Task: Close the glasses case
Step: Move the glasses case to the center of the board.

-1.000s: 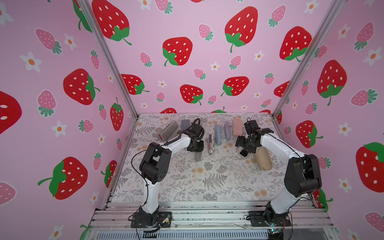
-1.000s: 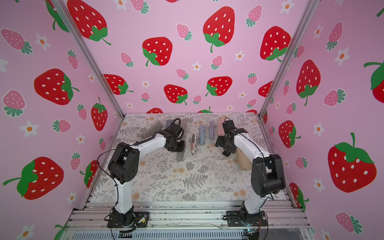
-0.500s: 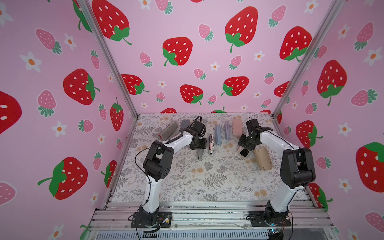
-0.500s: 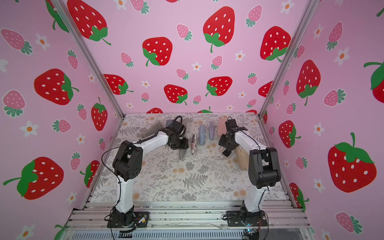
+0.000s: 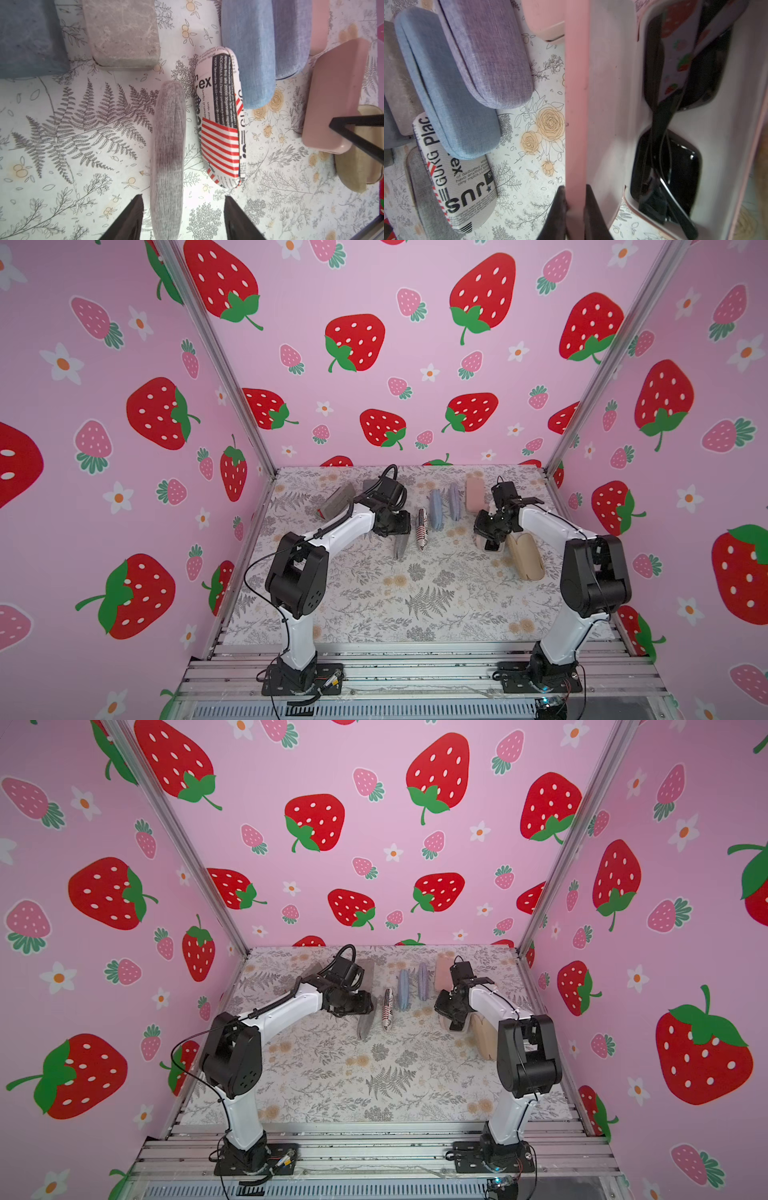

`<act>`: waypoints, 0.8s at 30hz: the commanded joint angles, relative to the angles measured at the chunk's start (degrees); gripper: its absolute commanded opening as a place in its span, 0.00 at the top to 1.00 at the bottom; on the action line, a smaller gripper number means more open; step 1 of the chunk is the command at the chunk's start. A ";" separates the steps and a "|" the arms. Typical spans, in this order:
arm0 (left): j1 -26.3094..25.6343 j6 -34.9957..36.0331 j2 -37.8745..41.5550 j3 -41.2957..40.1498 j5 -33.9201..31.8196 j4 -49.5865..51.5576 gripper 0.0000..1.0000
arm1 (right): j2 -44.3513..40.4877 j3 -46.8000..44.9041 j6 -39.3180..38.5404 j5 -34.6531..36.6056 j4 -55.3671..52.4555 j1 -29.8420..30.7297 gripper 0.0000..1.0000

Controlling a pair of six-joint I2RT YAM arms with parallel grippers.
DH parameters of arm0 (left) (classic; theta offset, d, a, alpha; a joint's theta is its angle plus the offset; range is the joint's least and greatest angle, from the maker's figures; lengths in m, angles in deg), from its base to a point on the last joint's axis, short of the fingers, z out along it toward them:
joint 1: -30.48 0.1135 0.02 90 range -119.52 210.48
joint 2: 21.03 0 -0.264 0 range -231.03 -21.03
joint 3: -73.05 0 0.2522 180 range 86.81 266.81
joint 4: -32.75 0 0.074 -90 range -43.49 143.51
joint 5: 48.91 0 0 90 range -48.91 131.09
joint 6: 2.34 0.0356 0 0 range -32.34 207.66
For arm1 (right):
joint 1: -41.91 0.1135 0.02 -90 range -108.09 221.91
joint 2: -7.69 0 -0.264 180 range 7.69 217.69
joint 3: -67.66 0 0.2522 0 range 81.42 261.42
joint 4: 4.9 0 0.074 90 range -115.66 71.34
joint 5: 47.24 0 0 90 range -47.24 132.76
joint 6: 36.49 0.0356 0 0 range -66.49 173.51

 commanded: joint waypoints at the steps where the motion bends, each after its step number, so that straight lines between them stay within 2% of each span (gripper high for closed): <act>1: -0.05 -0.67 2.39 -3.50 -1.81 0.23 0.39 | -3.31 -2.74 1.08 -1.77 0.08 -0.28 0.89; 8: -0.19 -1.41 7.51 -9.59 -2.33 -0.89 0.39 | -8.21 -7.15 2.36 -2.66 1.06 1.35 0.90; 12: -0.43 -2.25 11.03 -13.39 -2.68 -1.66 0.39 | -10.99 -9.12 3.48 -2.70 1.07 4.42 0.90; 24: -2.52 -5.87 22.44 -26.79 -5.25 -3.98 0.38 | -16.54 -15.12 11.69 1.55 4.29 22.65 0.89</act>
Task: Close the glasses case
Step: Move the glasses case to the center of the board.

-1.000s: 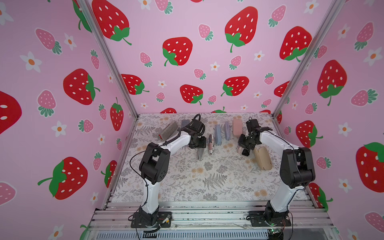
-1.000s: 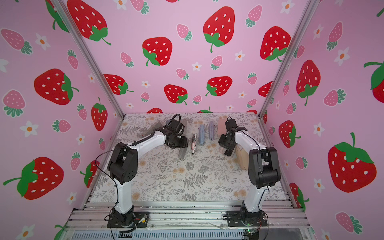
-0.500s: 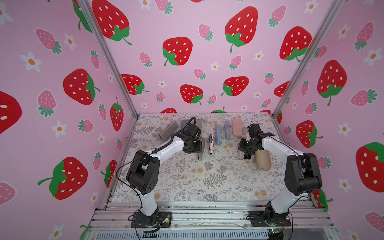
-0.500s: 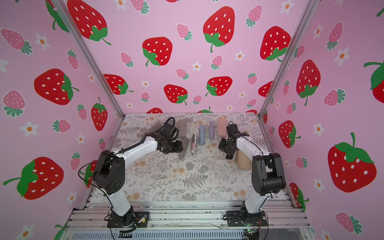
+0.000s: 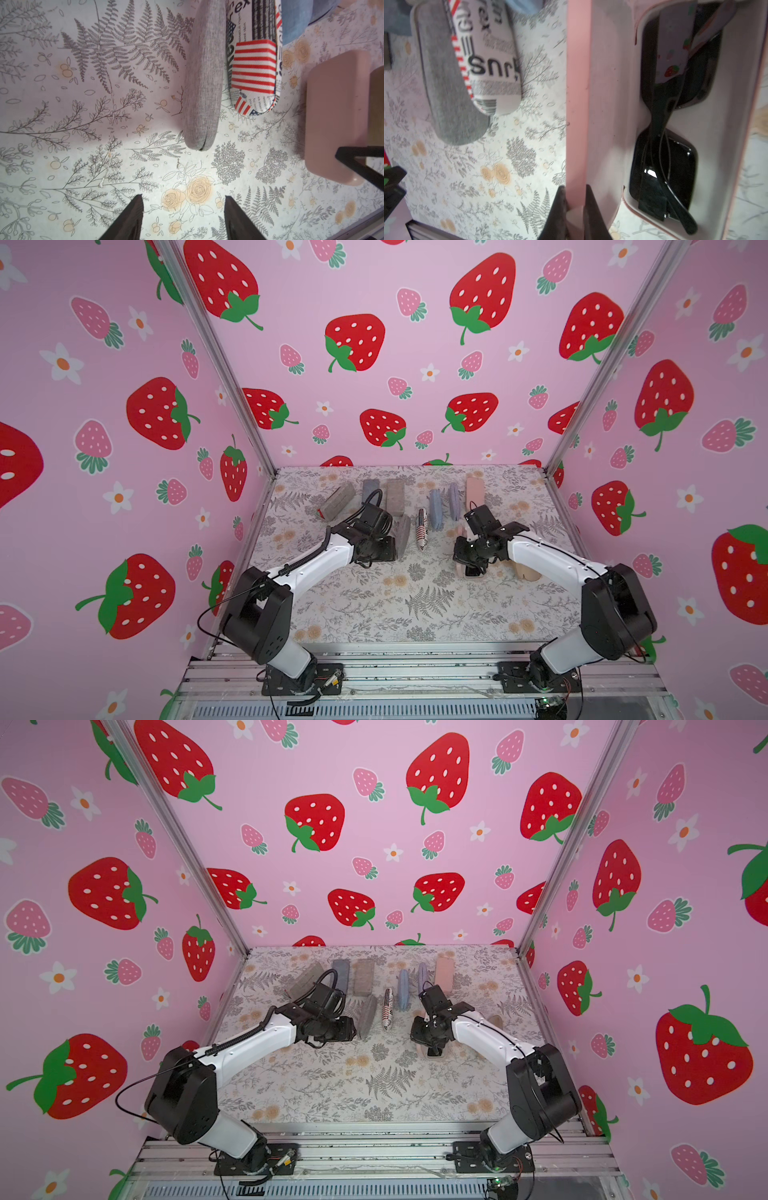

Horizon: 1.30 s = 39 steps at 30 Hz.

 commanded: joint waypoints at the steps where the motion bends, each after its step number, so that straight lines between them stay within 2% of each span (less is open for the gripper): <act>1: -0.91 -2.11 3.14 -3.11 -1.95 -0.59 0.38 | -2.19 -1.09 4.18 2.07 2.44 4.10 0.89; 11: -2.60 -5.28 11.46 -10.72 -4.87 -0.49 0.37 | -1.10 -1.83 9.96 5.78 6.18 17.31 0.87; 19: -3.42 -7.15 11.60 -13.71 -5.77 -1.84 0.37 | 1.80 0.64 11.95 7.20 8.40 23.78 0.85; 26: -4.57 -7.59 9.71 -12.95 -6.25 -2.41 0.37 | 3.56 1.18 12.48 7.08 9.42 25.12 0.79; 33: -5.36 -7.46 7.66 -11.25 -6.29 -2.48 0.37 | 2.84 1.61 12.19 8.07 8.18 25.12 0.66; 39: -6.37 -7.51 5.52 -9.43 -5.95 -3.18 0.38 | 0.97 1.46 12.32 10.00 5.70 25.12 0.60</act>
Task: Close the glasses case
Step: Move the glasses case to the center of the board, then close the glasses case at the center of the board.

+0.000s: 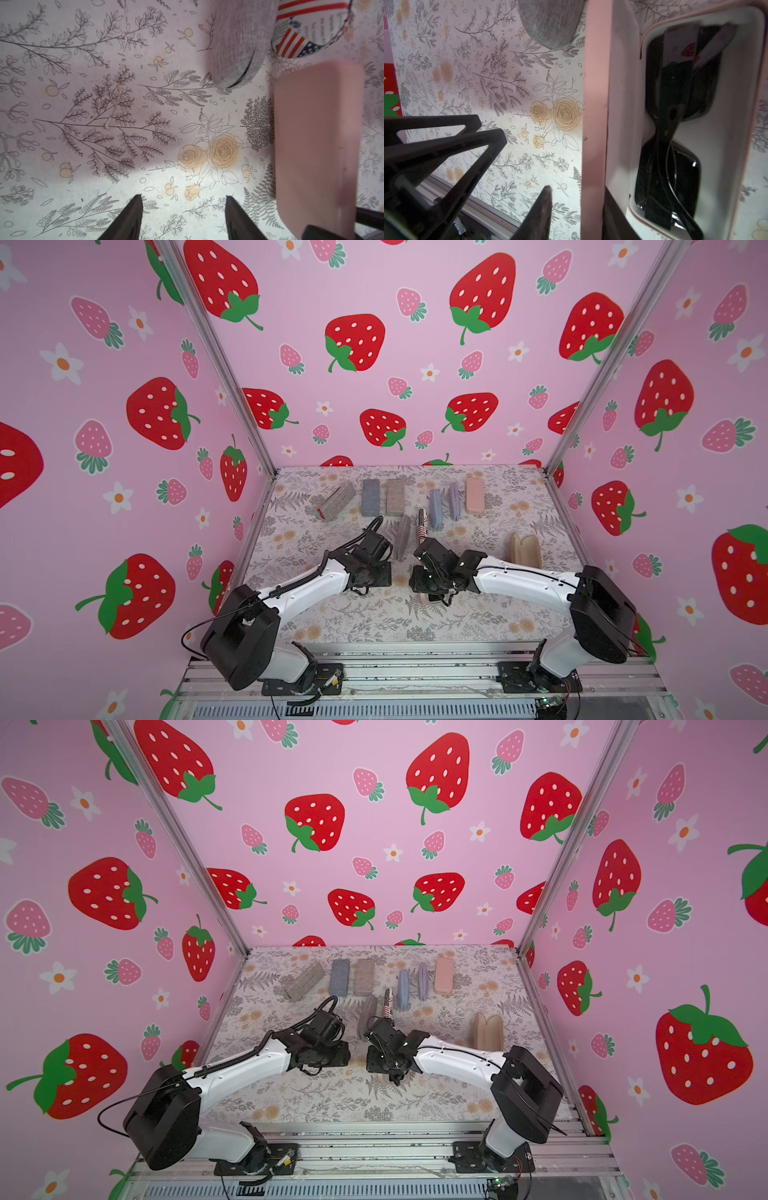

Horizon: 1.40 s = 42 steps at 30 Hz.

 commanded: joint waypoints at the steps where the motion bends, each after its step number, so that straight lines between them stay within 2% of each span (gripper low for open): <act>1: -0.92 -0.91 -1.29 3.31 -0.87 -0.62 0.39 | -2.29 1.19 0.42 2.00 -2.59 0.40 0.60; 8: -3.65 -1.41 -3.91 6.52 -1.01 -1.23 0.52 | -5.22 0.41 0.78 5.44 -6.58 0.34 0.54; 13: -5.40 -1.52 -5.89 8.85 -0.74 -1.50 0.68 | -7.79 -0.43 1.19 8.52 -9.77 0.40 0.50; 19: -7.29 -1.76 -8.85 11.72 0.26 -2.09 0.92 | -11.49 -2.21 1.69 12.35 -13.60 -0.27 0.49; 20: -7.54 -1.91 -9.23 12.16 0.47 -2.27 0.99 | -12.28 -2.76 1.66 12.80 -14.16 -0.80 0.52; 25: -9.36 -2.05 -10.63 13.88 0.49 -2.73 1.00 | -16.63 -7.82 0.28 10.86 -13.77 -6.92 1.00; 29: -10.29 -2.30 -11.64 14.72 1.43 -3.78 1.00 | -18.53 -12.97 -2.79 5.37 -10.90 -15.17 1.00; 33: -10.86 -2.37 -12.88 16.09 2.05 -3.97 1.00 | -16.67 -15.44 -6.34 0.31 -7.56 -21.61 1.00; 42: -11.93 -1.35 -17.24 21.12 2.20 -1.74 1.00 | -7.14 -14.81 -9.90 -6.35 0.07 -24.40 1.00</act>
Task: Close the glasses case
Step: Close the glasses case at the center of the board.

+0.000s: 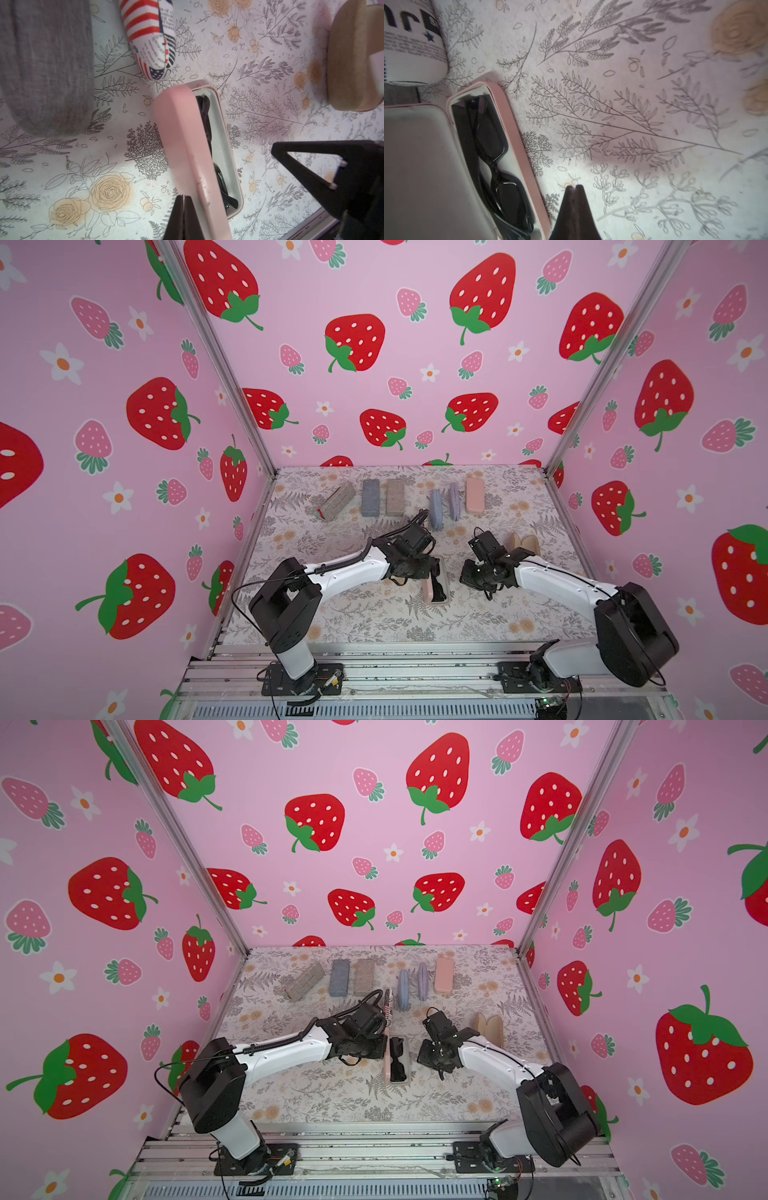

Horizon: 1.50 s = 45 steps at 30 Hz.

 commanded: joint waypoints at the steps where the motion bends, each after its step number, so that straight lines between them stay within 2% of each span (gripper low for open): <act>1: -0.61 -0.08 -1.27 3.32 -0.09 1.61 1.00 | 3.08 0.70 -2.11 -5.03 4.33 -0.22 1.00; 11: -1.59 -0.05 -4.21 5.98 0.00 2.28 1.00 | 9.73 1.03 -2.81 -11.12 10.97 -0.26 1.00; 22: -3.66 -0.58 -8.89 9.31 0.49 2.28 1.00 | 11.06 -0.04 -2.47 -17.80 17.45 -0.28 1.00; 38: -4.97 -1.39 -12.70 11.49 1.32 1.58 1.00 | 10.57 -0.11 -1.77 -19.87 19.06 -0.30 0.98; 45: -5.15 -1.74 -10.84 10.93 -0.35 1.84 1.00 | 9.53 -0.36 -1.62 -19.82 18.05 -0.24 0.98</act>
